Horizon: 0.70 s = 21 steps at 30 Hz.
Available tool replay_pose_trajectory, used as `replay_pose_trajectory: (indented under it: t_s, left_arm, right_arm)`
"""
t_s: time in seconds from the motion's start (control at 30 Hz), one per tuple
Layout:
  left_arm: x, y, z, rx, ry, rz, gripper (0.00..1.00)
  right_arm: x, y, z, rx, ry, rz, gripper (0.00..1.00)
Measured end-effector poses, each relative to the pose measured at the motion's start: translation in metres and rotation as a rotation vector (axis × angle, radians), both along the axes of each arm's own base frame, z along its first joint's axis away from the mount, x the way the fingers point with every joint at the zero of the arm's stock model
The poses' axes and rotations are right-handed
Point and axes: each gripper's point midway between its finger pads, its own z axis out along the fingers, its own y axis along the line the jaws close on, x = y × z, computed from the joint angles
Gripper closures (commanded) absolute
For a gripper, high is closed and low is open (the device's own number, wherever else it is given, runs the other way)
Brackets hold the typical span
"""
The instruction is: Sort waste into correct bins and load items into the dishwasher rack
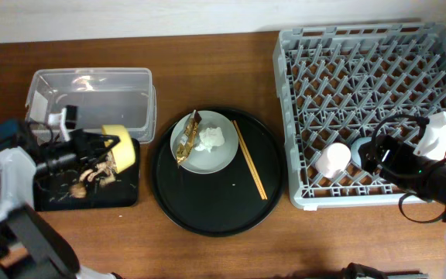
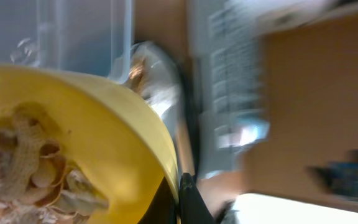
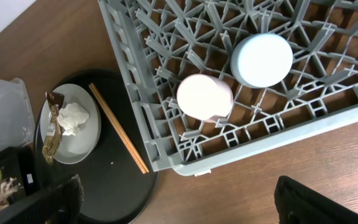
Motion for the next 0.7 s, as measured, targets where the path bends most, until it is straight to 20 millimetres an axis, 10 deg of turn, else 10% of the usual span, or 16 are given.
replay_pose_trajectory:
  t_s: [0.23, 0.5, 0.57, 0.7]
  left_arm:
    - [0.012, 0.038, 0.011, -0.380, -0.075, 0.136, 1.00]
    - [-0.020, 0.014, 0.022, -0.327, -0.078, 0.082, 1.00]
    - [-0.036, -0.016, 0.027, -0.208, -0.075, -0.067, 1.00]
    - [-0.071, -0.151, 0.001, 0.278, 0.007, -0.604, 1.00]
  right_arm:
    - [0.000, 0.000, 0.000, 0.001, 0.000, 0.000, 0.01]
    - [-0.001, 0.001, -0.001, 0.003, 0.007, 0.000, 0.01]
    - [-0.001, 0.001, -0.001, 0.003, 0.007, 0.000, 0.01]
    - [-0.001, 0.001, -0.001, 0.004, 0.009, 0.000, 0.01]
